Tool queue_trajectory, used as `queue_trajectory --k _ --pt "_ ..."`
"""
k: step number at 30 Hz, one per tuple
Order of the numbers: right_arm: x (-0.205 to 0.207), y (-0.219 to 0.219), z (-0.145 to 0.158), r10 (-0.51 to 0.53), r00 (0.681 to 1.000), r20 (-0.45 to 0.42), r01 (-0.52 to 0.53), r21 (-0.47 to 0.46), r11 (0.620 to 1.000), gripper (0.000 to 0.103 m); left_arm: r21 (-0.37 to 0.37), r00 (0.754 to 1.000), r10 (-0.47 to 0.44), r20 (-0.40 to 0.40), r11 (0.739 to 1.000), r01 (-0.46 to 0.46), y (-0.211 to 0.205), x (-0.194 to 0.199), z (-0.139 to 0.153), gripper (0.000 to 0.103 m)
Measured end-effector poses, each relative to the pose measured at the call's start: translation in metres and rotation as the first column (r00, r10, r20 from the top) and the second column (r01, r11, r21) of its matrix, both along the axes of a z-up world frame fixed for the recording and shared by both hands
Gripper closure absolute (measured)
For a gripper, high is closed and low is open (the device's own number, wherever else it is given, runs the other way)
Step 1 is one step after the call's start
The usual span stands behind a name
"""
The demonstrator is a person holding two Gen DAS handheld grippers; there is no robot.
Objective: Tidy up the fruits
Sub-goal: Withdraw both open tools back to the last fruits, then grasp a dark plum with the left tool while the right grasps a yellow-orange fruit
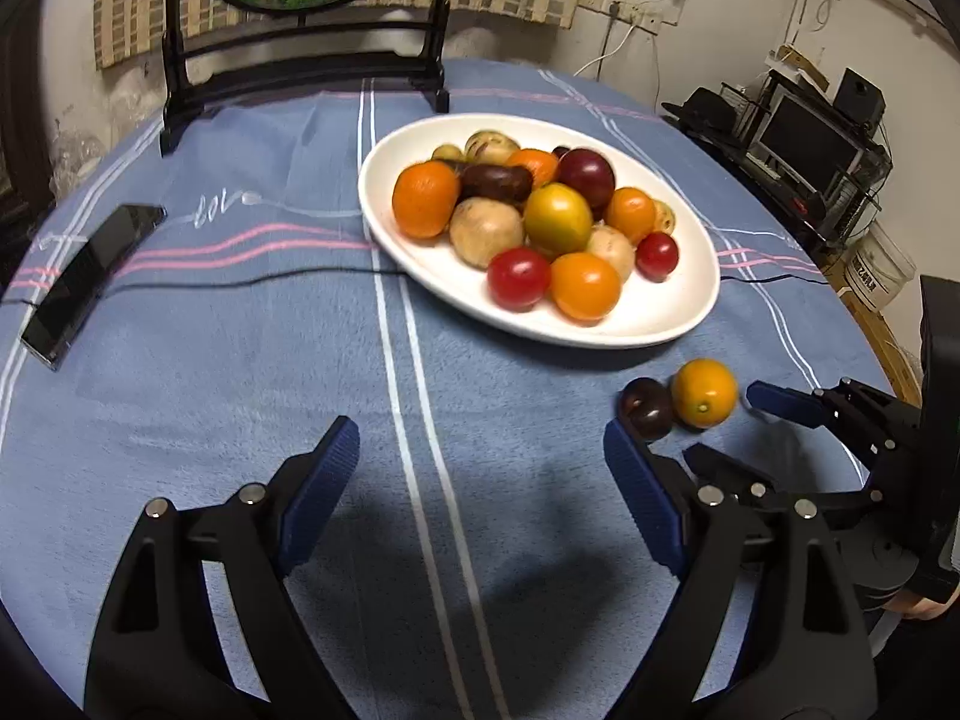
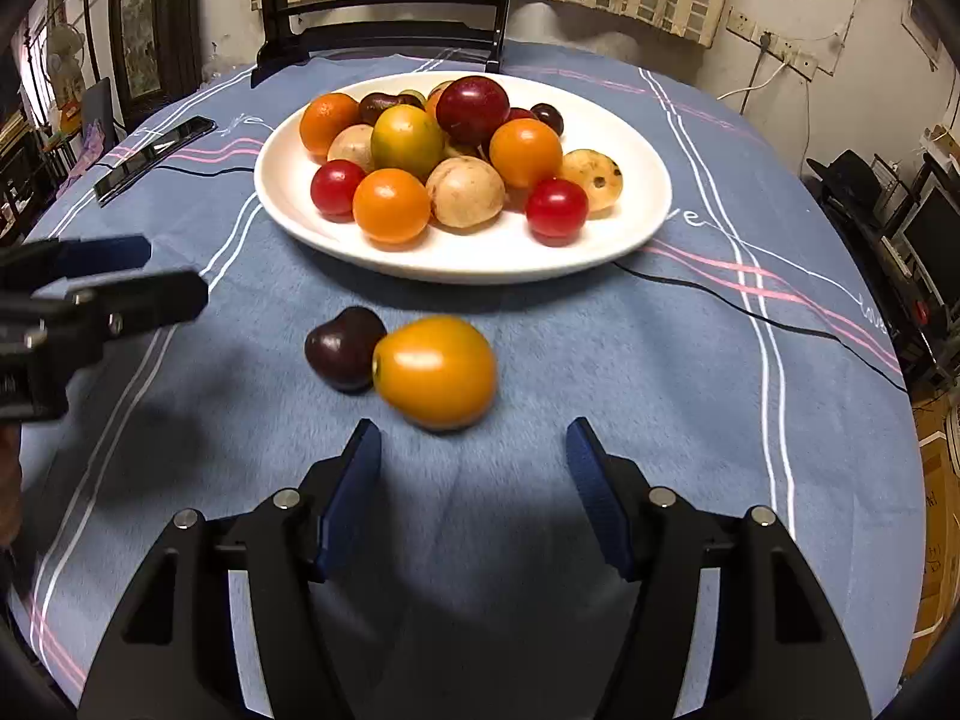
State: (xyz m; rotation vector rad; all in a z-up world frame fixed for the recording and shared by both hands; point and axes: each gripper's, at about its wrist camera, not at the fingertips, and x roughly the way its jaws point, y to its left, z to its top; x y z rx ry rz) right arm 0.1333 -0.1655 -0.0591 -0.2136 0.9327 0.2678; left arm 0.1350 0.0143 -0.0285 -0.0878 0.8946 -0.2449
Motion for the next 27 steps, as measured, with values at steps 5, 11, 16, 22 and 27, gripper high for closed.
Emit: queue_trajectory --k 5,11,16,22,27 --pt "0.012 0.006 -0.001 -0.004 1.000 -0.011 0.004 0.016 1.000 0.051 -0.015 0.999 -0.036 -0.026 0.999 0.036 -0.006 0.002 -0.009 0.017" --pt "0.016 0.010 0.000 -0.011 1.000 -0.007 0.011 0.041 0.999 0.066 -0.009 0.998 -0.039 -0.044 0.999 0.038 -0.007 0.004 -0.015 0.017" --pt "0.009 -0.010 0.005 -0.049 0.999 -0.005 0.049 0.092 0.995 0.066 0.038 0.995 -0.099 -0.015 0.994 0.099 -0.026 -0.006 -0.011 0.017" --pt "-0.004 -0.040 0.007 -0.099 0.995 -0.003 0.099 0.137 0.986 0.066 0.085 0.988 -0.153 -0.014 0.984 0.154 -0.054 -0.010 -0.007 0.017" --pt "-0.013 -0.057 0.009 -0.123 0.992 0.002 0.121 0.165 0.979 0.066 0.132 0.983 -0.183 -0.031 0.974 0.186 -0.087 -0.002 -0.009 0.019"
